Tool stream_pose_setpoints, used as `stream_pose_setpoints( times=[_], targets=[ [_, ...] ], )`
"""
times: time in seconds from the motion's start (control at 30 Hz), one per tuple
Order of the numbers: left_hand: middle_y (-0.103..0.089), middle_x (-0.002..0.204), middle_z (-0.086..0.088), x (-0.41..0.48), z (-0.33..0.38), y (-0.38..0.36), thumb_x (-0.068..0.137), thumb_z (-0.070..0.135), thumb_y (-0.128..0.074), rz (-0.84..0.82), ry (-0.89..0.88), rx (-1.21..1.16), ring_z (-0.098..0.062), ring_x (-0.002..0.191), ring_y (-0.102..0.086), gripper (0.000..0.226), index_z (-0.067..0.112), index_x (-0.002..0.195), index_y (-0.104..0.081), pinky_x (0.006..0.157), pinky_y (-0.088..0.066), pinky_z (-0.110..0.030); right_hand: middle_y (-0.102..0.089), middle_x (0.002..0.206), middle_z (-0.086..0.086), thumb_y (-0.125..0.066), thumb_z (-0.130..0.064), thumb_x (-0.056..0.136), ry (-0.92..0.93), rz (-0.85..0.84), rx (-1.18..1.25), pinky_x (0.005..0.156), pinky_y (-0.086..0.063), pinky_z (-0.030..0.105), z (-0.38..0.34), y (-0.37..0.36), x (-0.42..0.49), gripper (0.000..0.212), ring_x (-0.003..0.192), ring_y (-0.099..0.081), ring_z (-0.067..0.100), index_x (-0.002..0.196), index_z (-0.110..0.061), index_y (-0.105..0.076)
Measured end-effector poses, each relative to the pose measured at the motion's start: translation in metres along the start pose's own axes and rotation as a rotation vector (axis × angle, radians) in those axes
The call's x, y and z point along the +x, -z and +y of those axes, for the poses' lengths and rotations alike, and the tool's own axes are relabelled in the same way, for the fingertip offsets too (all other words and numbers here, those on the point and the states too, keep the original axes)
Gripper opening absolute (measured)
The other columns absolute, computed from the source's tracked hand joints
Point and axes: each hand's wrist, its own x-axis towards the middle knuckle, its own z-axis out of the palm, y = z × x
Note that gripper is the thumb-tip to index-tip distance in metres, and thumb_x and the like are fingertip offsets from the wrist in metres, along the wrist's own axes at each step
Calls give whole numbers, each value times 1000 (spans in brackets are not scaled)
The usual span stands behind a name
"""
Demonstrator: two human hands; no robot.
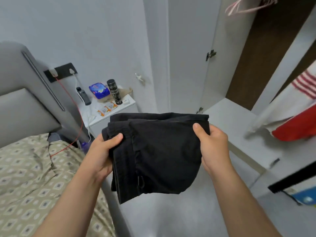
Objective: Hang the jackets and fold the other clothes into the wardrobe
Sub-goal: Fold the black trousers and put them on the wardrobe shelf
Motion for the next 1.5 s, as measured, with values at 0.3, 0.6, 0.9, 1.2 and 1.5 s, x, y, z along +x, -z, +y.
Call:
stream_pose_setpoints(
  times=[0.3, 0.6, 0.9, 1.2, 1.5],
  targets=[
    [-71, 111, -21, 13, 118, -133, 72, 8, -69, -88, -41, 44, -35, 95, -71, 41, 5, 112, -68, 70, -60, -40, -75, 90, -16, -65, -34, 94, 98, 98, -17, 71, -59, 27, -167, 30, 13, 18, 83, -72, 4, 85, -46, -74],
    [-73, 104, -18, 80, 166, -205, 70, 14, -74, -184, -189, 16, -31, 90, -73, 26, 11, 96, -75, 67, -59, -34, -65, 77, -38, -64, -39, 92, 310, 188, -212, 51, -47, 6, -273, 34, 62, 38, 77, -59, -20, 70, -69, -62],
    [-74, 102, -16, 228, 207, -301, 71, 9, -68, -488, -160, -44, -30, 87, -74, 26, 14, 95, -76, 68, -61, -40, -70, 88, -29, -60, -39, 95, 400, 495, -198, 63, -51, 7, -318, 37, 158, 15, 86, -63, -12, 84, -46, -69],
    [-75, 99, -16, 294, 212, -452, 63, 12, -72, -751, -70, -71, -31, 88, -74, 25, 18, 87, -77, 63, -59, -35, -75, 89, -16, -60, -36, 96, 554, 840, -211, 74, -55, 26, -378, 95, 206, 19, 83, -69, -1, 89, -46, -74],
    [-73, 103, -19, 306, 209, -620, 67, 8, -72, -942, -95, -187, -34, 91, -73, 24, 13, 91, -76, 69, -60, -42, -76, 84, -3, -66, -46, 86, 684, 958, -66, 62, -55, 28, -453, 204, 259, 22, 78, -73, 13, 88, -27, -77]
  ],
)
